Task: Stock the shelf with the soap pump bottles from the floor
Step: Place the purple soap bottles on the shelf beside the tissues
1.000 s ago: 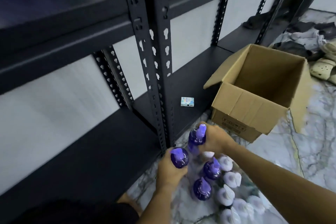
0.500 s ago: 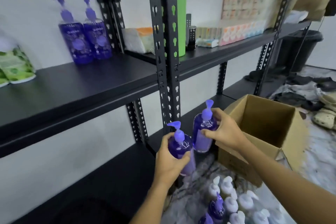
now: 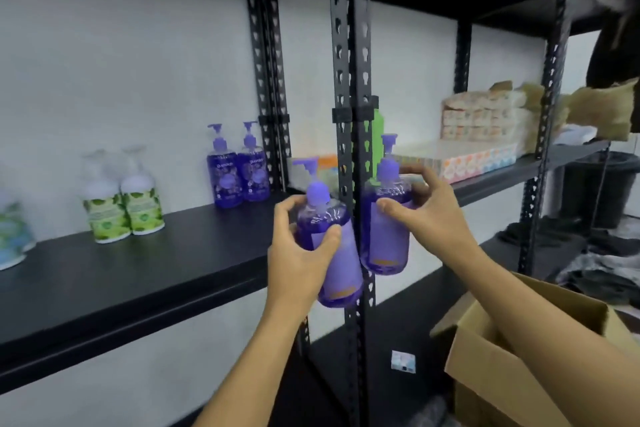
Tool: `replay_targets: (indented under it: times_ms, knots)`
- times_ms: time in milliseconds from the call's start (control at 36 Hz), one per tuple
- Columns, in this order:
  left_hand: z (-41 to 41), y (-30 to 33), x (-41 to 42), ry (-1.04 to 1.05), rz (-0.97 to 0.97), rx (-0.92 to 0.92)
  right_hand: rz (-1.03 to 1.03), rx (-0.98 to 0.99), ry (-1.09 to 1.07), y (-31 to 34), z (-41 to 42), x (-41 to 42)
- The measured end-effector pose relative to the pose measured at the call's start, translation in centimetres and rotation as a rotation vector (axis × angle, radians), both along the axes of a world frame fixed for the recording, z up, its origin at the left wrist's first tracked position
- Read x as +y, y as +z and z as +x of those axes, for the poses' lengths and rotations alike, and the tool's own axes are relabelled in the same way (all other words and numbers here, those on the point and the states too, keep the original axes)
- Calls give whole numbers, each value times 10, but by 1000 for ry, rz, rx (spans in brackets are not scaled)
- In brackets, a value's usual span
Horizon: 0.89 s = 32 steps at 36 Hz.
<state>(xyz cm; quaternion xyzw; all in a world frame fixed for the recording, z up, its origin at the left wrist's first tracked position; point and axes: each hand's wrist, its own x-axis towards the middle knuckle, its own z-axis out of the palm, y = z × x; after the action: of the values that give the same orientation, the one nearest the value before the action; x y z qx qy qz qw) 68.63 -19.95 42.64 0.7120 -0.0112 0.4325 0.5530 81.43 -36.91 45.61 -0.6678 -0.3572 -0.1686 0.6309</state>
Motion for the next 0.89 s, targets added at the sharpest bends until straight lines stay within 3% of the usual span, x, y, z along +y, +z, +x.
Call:
replay_targets:
  times_ms: [417,889]
  knots:
    - [-12,112,102,184,50,-97,107,-71,54,86,-16,98]
    - [19,128,196,326,105,-31,-1,-16,33,73,64,233]
